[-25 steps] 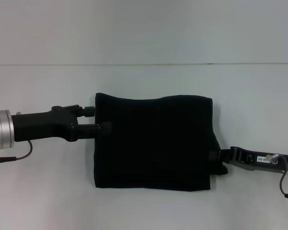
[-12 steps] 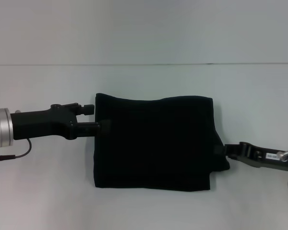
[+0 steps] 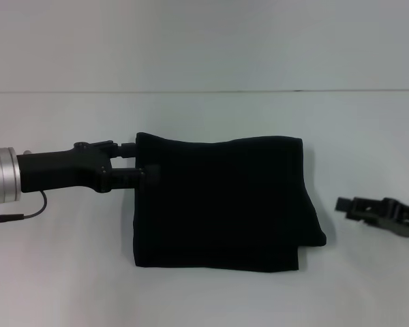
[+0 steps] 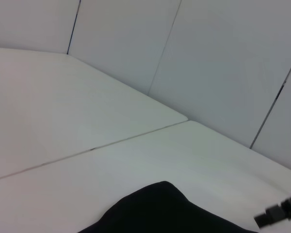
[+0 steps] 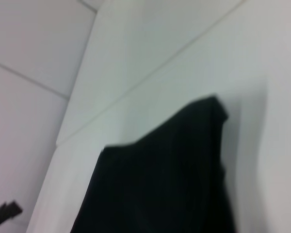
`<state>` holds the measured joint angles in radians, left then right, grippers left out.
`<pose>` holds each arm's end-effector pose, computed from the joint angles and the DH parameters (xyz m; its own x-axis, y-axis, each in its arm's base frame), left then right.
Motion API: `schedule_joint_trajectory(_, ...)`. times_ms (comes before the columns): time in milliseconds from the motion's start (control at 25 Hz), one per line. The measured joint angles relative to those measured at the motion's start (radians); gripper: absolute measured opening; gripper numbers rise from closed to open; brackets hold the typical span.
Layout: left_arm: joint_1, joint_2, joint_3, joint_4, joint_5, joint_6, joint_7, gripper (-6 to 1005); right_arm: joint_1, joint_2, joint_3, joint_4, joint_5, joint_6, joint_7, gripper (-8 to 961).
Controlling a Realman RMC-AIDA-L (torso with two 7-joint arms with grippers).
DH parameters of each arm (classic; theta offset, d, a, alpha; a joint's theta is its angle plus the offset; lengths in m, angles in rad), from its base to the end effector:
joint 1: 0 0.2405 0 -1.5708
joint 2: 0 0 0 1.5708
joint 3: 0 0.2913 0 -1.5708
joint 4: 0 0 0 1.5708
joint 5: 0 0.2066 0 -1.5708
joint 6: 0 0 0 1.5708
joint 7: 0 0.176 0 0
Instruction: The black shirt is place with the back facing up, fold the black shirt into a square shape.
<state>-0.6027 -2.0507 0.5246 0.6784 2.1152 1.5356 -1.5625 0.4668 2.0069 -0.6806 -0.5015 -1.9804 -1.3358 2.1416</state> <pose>-0.2761 0.3861 -0.0157 0.7199 0.4507 0.5278 0.6038 -0.7817 -0.1562 0.3464 0.3530 -0.0359 0.0662 -0.8437 -0.5327 -0.9754 -0.1671 0.1435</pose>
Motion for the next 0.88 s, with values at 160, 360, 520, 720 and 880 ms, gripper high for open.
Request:
schedule_joint_trajectory(160, -0.009, 0.002, 0.000, 0.000, -0.003, 0.010, -0.004, 874, -0.008, -0.024, 0.075, -0.014, 0.003, -0.039, -0.050, 384)
schedule_joint_trajectory(360, -0.020, 0.007, 0.000, -0.003, -0.053, 0.083, -0.013, 874, 0.024, -0.060, 0.109, -0.041, 0.003, -0.151, -0.137, 591)
schedule_joint_trajectory(520, -0.023, 0.012, -0.001, -0.004, -0.085, 0.151, -0.035, 875, 0.044, -0.061, 0.111, -0.084, 0.003, -0.225, -0.255, 763)
schedule_joint_trajectory(720, -0.017, 0.016, -0.008, 0.006, -0.084, 0.223, -0.055, 881, 0.070, -0.038, 0.097, -0.145, -0.001, -0.316, -0.416, 906)
schedule_joint_trajectory(880, -0.016, 0.018, 0.003, 0.027, -0.036, 0.246, -0.052, 881, 0.087, -0.025, 0.047, -0.198, -0.004, -0.337, -0.464, 923)
